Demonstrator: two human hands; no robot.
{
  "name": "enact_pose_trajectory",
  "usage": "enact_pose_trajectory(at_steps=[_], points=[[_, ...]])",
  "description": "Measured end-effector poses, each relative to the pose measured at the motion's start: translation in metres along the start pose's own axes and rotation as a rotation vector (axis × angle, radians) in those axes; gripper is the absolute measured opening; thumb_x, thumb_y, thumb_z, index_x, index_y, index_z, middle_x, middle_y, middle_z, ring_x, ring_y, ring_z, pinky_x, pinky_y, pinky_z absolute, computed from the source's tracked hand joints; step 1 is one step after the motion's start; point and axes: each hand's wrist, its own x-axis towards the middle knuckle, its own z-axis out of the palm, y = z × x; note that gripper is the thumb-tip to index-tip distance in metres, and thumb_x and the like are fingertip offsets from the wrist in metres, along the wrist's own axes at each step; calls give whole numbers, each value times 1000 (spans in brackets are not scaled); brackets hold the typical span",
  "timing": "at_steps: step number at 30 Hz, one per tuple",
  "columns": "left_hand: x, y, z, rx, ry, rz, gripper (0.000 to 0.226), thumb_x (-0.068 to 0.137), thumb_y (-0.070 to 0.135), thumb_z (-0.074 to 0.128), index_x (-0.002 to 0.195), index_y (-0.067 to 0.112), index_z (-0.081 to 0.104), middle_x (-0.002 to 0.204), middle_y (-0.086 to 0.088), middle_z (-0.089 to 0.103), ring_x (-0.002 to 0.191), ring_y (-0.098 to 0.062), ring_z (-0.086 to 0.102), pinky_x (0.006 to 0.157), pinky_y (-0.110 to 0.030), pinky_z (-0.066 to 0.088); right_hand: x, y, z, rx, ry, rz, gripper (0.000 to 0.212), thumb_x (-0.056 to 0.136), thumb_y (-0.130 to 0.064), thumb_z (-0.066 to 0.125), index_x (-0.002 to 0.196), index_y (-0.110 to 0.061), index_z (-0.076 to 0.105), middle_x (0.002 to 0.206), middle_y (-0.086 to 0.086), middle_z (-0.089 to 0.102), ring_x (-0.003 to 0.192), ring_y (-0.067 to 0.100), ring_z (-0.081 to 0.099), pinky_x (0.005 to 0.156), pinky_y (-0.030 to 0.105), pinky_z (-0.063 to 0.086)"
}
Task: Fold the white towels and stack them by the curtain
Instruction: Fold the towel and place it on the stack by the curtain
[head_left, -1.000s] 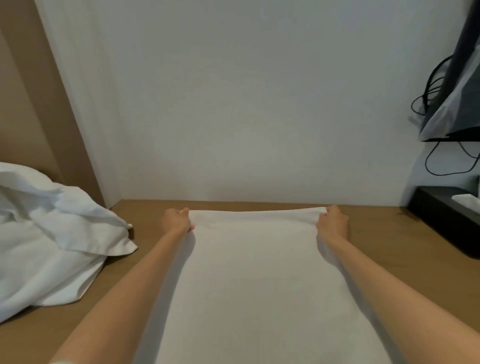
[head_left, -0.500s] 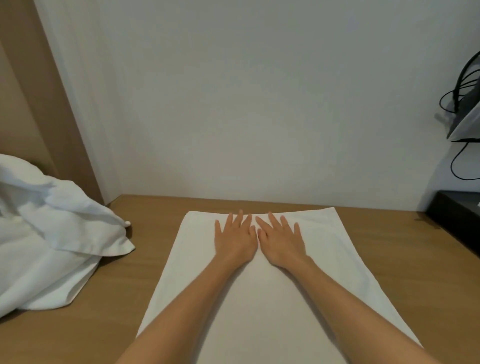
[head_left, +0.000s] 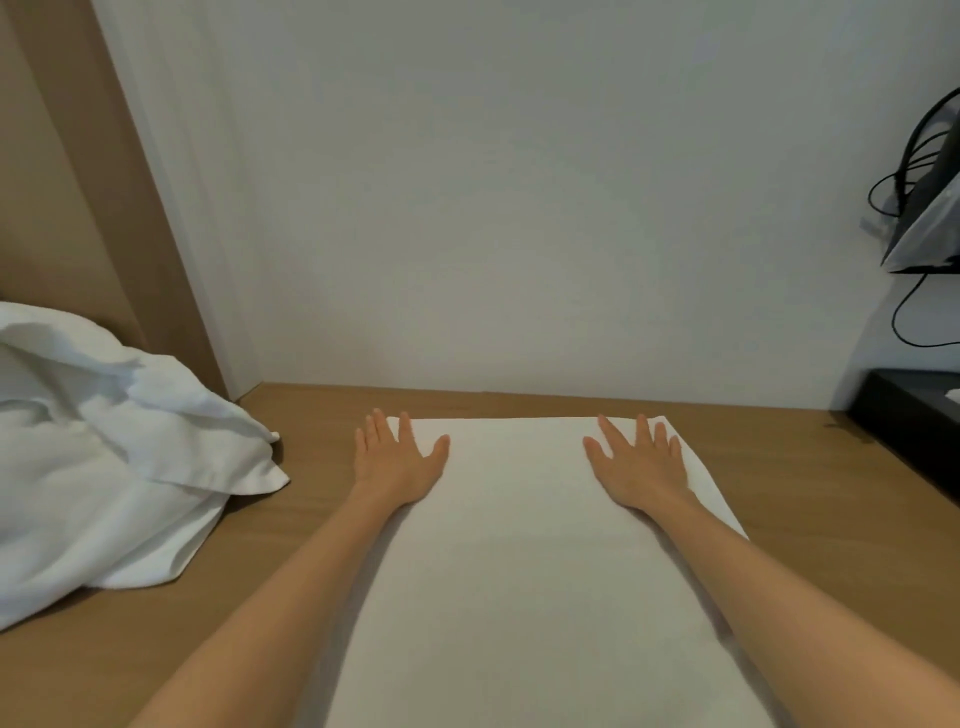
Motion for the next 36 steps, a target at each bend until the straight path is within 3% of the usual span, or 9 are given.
enact_pose_trajectory(at_steps=[3, 8, 12, 15, 18, 23, 30, 34, 36], points=[[-15, 10, -9, 44, 33, 0, 71, 101, 49, 16, 150, 1, -1, 157, -23, -7, 146, -32, -9, 117, -47, -9, -14, -12, -10, 11, -26, -43, 57, 102, -44, 14, 153, -25, -1, 159, 16, -6, 146, 33, -8, 118, 47, -3], [-55, 54, -11, -49, 21, 259, 58, 105, 29, 20, 151, 5, -5, 160, -9, -7, 147, -23, -6, 118, -41, -1, -53, -55, -4, -25, 21, -312, 54, 104, -29, 20, 153, -12, 3, 161, 8, 1, 148, 27, -1, 118, 44, 1], [-84, 62, 12, -5, -50, 284, 57, 102, 41, 17, 153, 20, 1, 161, -1, -6, 148, -21, -6, 117, -45, -5, -78, -66, 23, -13, -25, -283, 53, 104, -33, 15, 153, -19, 2, 161, 4, -4, 148, 24, -5, 117, 46, -4], [-91, 41, 21, -18, 11, 181, 61, 96, 60, 13, 152, 37, 6, 161, 5, -3, 147, -21, -6, 115, -48, -9, -81, -51, 26, 3, 5, -220, 55, 100, -50, 8, 152, -35, 2, 161, -2, -5, 148, 23, -7, 117, 46, -7], [-87, 15, 16, -12, 22, 96, 66, 92, 67, 14, 151, 40, 9, 161, 2, -2, 147, -23, -5, 116, -47, -8, -80, -23, 20, 8, 15, -133, 57, 97, -58, 9, 151, -41, 6, 161, -2, -3, 148, 24, -5, 117, 47, -7], [-90, 7, 13, -18, 42, 100, 63, 95, 62, 14, 152, 35, 10, 161, -3, 0, 147, -24, -3, 118, -44, -6, -81, 17, 2, -4, -2, -26, 56, 99, -54, 9, 152, -36, 4, 161, 2, -4, 148, 25, -5, 118, 46, -6], [-112, 34, 4, -5, 135, 178, 52, 103, 36, 17, 152, 20, 14, 161, -3, 5, 147, -26, 5, 118, -45, 0, -110, 8, -25, 48, -1, -163, 52, 104, -31, 20, 153, -18, 7, 161, 5, 1, 148, 26, -2, 117, 45, -1], [-145, 68, 19, -79, 37, 245, 52, 103, 35, 15, 153, 22, 8, 161, -1, 3, 147, -27, 1, 117, -47, -1, -148, -17, -1, 24, -85, -206, 53, 104, -32, 17, 153, -16, 4, 161, 4, -1, 148, 25, -4, 117, 46, -2], [-159, 71, 31, -66, 43, 218, 53, 102, 39, 11, 153, 27, 7, 161, 2, 0, 147, -25, -4, 115, -50, -7, -164, -20, 17, 1, -43, -198, 54, 103, -37, 11, 153, -20, 1, 161, 1, -5, 147, 24, -7, 117, 48, -5]])
